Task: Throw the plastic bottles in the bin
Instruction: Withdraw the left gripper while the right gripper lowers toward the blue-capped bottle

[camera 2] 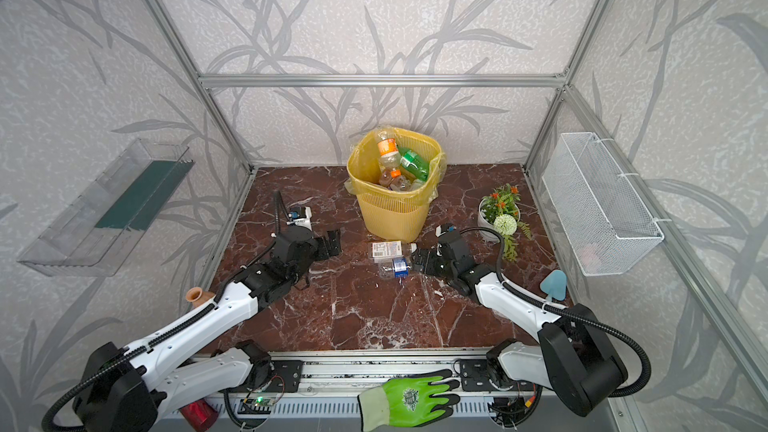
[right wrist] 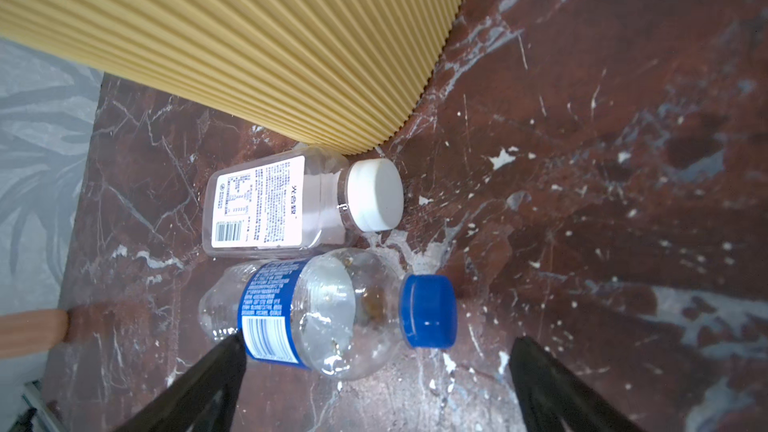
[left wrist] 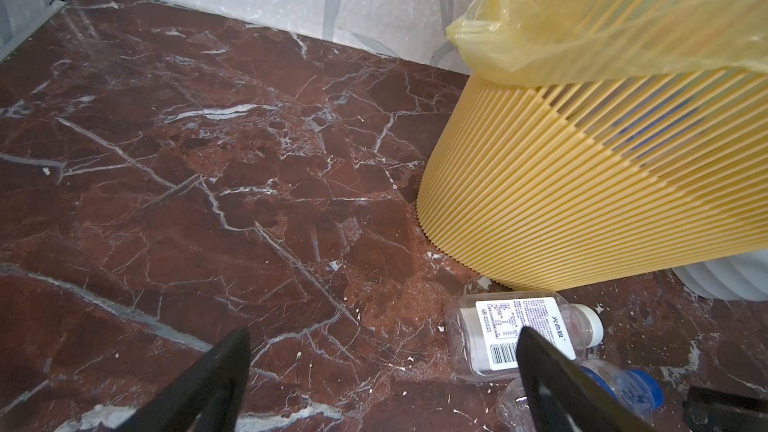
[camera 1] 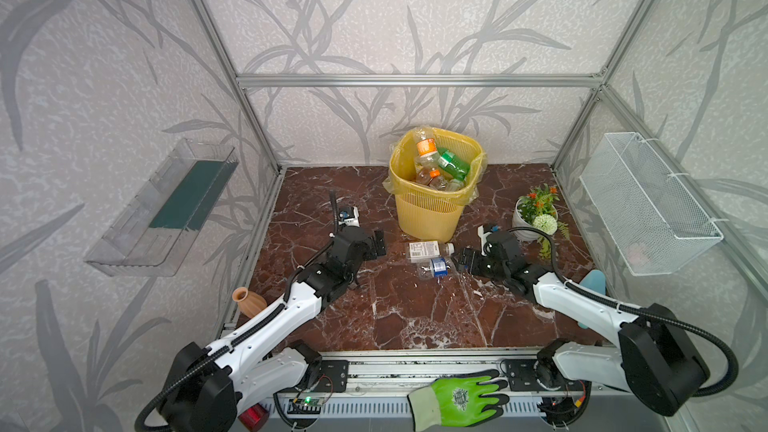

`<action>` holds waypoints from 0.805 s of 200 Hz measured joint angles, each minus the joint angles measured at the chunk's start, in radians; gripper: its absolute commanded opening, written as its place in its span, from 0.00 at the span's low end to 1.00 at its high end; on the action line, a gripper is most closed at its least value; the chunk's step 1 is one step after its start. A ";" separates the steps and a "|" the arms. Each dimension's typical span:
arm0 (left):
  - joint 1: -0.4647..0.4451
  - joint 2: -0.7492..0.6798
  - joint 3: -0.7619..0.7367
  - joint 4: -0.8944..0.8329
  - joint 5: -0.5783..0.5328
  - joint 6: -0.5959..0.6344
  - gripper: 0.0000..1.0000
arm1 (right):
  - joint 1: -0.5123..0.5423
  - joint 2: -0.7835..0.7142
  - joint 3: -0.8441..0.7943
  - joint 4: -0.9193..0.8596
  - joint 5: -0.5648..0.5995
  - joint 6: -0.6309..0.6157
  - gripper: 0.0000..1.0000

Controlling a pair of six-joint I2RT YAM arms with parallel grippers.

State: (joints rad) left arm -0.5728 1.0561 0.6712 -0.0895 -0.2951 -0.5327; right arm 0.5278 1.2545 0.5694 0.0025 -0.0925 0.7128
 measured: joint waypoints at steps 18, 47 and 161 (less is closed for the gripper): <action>0.000 0.000 -0.001 -0.012 0.000 -0.003 0.99 | 0.050 0.015 0.006 -0.019 0.034 0.088 0.99; 0.000 0.000 -0.001 -0.015 0.000 -0.003 0.99 | 0.111 0.059 0.022 -0.040 0.075 0.222 0.99; 0.000 0.000 -0.044 -0.005 -0.004 -0.003 0.99 | 0.186 0.297 0.154 -0.037 0.197 0.454 0.99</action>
State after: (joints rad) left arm -0.5728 1.0561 0.6270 -0.0948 -0.2989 -0.5354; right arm 0.7136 1.5517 0.7238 -0.0349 0.1047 1.1667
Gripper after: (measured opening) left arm 0.992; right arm 0.992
